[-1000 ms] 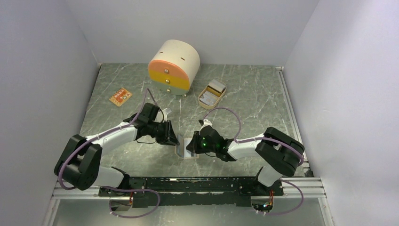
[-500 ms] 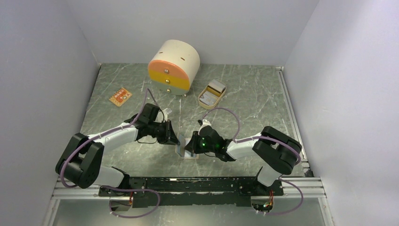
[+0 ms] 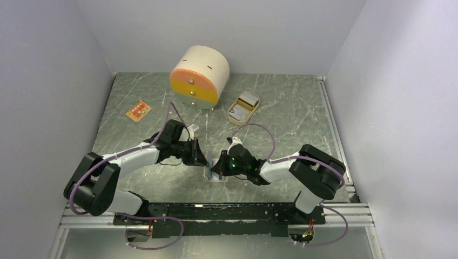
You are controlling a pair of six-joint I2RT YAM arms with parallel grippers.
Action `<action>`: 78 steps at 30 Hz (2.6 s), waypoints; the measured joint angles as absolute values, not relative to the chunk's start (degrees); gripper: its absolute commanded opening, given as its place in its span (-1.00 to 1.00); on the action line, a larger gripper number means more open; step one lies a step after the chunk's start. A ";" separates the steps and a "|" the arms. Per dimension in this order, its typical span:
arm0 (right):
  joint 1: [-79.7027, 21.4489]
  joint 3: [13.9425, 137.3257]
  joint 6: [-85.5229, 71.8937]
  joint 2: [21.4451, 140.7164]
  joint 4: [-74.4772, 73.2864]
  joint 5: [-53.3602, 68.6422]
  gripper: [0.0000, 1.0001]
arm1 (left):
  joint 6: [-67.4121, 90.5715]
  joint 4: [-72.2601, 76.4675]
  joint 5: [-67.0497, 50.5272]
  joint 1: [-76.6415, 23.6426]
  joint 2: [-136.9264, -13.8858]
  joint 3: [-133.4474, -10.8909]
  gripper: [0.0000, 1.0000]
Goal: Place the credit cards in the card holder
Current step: Turn over the card slot in the card holder, then pick up the credit card from the storage box.
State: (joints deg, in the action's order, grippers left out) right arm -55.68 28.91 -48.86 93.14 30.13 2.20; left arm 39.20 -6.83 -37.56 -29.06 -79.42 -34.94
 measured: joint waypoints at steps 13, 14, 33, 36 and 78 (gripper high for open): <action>-55.70 28.91 -49.04 93.17 30.17 2.20 -0.64 | 40.97 -1.50 -39.99 -29.10 -80.95 -33.17 -0.82; -55.70 28.91 -49.04 93.17 30.17 2.20 -0.63 | 41.08 -1.32 -40.03 -29.10 -80.97 -33.10 -0.82; -55.75 29.04 -47.00 71.79 10.63 -7.16 -0.19 | 37.69 -15.94 -28.58 -29.52 -81.21 -39.03 -0.70; -55.75 30.39 -44.95 70.74 6.39 -9.93 -0.12 | 37.04 -16.69 -28.25 -29.52 -81.21 -39.03 -0.68; -24.05 75.90 19.38 110.76 3.46 -12.51 0.50 | 36.42 -13.91 -34.44 -29.63 -77.60 -35.77 -0.72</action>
State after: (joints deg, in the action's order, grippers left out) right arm -24.05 75.90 19.38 110.76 3.46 -12.51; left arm 36.42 -13.91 -34.44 -29.63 -77.60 -35.77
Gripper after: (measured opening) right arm 0.747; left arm 0.133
